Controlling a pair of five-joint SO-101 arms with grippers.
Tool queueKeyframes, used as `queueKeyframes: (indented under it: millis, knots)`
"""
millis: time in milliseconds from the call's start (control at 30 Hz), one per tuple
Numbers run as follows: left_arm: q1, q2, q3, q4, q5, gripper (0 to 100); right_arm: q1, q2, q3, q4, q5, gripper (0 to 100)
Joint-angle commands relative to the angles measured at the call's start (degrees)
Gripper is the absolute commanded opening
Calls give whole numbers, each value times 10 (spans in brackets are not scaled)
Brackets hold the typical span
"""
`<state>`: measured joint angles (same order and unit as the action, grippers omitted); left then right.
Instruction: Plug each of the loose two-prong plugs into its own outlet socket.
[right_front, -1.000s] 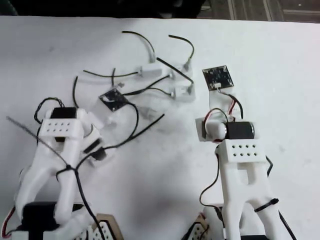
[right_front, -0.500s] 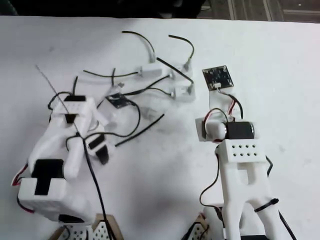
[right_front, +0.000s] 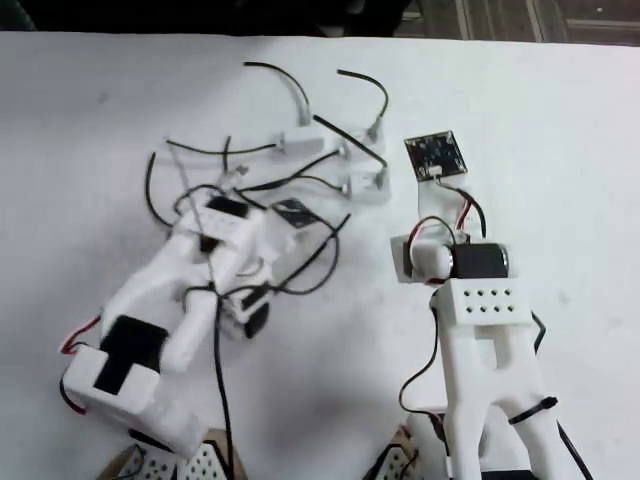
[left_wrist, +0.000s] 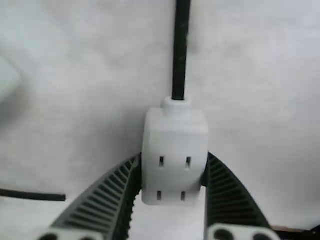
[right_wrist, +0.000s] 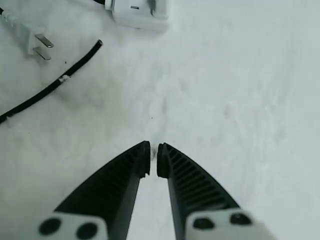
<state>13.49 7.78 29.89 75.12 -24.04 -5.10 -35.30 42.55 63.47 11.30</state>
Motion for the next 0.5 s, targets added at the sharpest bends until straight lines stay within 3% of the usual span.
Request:
queueKeyframes:
  millis: [0,100,267,467]
  knots:
    - [33,-1,-15,-4,26,142,4,-17,-3,-7,5,39]
    - [33,-1,-18,-3,25,147,4,-17,-3,-7,5,39]
    - [37,-2,-18,4,10,272,4,-17,-3,-7,5,39]
    - [37,-3,-21,12,7,260,4,-17,-3,-7,5,39]
